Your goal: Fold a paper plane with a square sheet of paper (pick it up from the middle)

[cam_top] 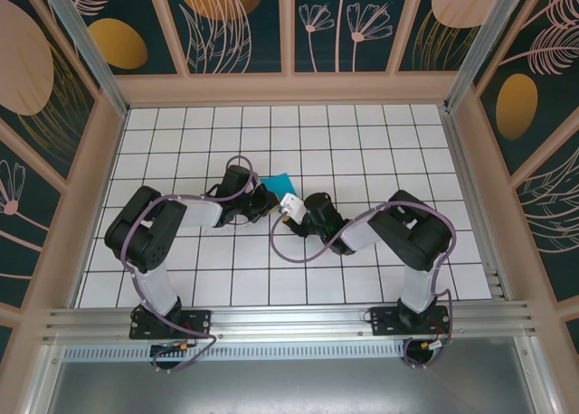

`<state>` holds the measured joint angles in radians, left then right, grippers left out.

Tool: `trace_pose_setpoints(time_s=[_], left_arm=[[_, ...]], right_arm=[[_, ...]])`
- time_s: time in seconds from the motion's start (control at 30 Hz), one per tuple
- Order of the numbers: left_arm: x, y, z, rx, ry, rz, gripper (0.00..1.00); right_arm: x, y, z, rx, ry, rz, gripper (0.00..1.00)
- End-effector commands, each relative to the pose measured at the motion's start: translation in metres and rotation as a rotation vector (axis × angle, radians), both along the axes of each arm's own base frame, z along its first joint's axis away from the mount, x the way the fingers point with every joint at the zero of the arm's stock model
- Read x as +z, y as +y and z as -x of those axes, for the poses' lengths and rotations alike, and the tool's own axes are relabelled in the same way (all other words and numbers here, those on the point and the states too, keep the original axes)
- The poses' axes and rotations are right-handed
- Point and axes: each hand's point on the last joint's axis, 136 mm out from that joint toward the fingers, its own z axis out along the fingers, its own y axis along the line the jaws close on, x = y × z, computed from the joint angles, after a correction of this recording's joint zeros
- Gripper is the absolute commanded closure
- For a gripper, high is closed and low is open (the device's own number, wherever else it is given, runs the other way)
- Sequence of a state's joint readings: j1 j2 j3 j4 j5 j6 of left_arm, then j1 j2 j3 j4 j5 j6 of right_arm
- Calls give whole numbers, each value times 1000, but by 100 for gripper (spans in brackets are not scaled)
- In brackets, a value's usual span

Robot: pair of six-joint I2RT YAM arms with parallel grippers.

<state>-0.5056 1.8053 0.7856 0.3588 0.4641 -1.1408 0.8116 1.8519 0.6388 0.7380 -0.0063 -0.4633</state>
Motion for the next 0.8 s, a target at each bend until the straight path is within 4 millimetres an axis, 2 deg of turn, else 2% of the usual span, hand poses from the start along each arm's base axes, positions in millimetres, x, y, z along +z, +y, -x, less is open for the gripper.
trace_pose_setpoints(time_s=[0.0,0.27,0.37,0.47,0.7,0.77], left_arm=[[19,-6,-3,-1,-17,26,92],[24,-4,-6,10,-26,13,85],[20,0,-7,19,-23,-19,76],[17,3,-8,19,-24,-42,71],[14,4,-7,10,-18,-46,71],[16,3,-7,8,-20,-39,74]], right_arm=[[10,8,-8,4,-75,1,67],[11,7,-7,4,-106,23,87],[14,4,-2,12,-106,21,89],[16,2,1,21,-103,20,89],[18,1,4,22,-95,3,89],[18,3,4,23,-89,-5,87]])
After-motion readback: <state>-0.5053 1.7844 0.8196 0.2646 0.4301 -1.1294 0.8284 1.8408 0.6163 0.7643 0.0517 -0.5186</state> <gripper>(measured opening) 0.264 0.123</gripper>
